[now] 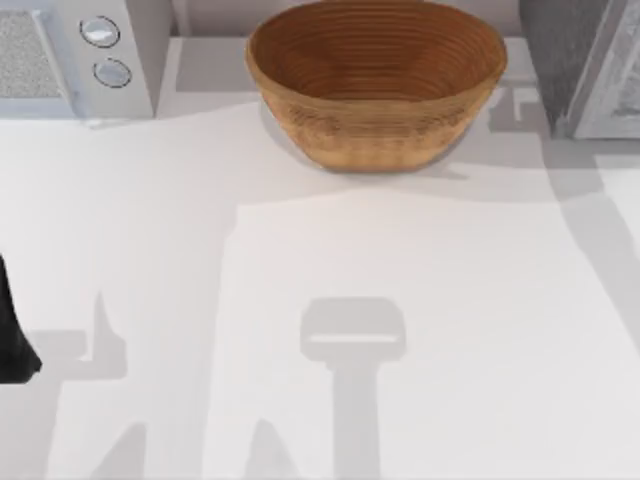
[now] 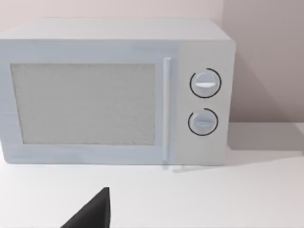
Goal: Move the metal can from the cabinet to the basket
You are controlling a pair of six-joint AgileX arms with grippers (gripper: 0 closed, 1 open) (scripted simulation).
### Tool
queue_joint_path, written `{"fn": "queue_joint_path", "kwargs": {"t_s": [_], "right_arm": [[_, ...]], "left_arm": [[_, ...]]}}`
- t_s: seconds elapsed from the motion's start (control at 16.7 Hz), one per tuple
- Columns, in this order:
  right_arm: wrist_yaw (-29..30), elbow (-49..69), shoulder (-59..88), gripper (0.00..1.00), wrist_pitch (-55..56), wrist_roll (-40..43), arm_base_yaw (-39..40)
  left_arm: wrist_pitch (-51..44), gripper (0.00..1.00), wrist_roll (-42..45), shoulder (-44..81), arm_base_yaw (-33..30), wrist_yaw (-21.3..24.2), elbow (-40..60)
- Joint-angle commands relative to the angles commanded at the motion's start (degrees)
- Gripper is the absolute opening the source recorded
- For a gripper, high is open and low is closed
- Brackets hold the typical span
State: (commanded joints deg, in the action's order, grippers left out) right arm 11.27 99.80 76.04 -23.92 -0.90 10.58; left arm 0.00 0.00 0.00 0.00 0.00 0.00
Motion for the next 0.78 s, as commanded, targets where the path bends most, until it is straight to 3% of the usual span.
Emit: {"fn": "queue_joint_path", "kwargs": {"t_s": [0.78], "right_arm": [[-0.6, -0.7, 0.5, 1.0, 1.9, 0.0, -1.1]], "left_arm": [[0.0, 1.0, 0.0, 0.0, 0.0, 0.0, 0.0]]}}
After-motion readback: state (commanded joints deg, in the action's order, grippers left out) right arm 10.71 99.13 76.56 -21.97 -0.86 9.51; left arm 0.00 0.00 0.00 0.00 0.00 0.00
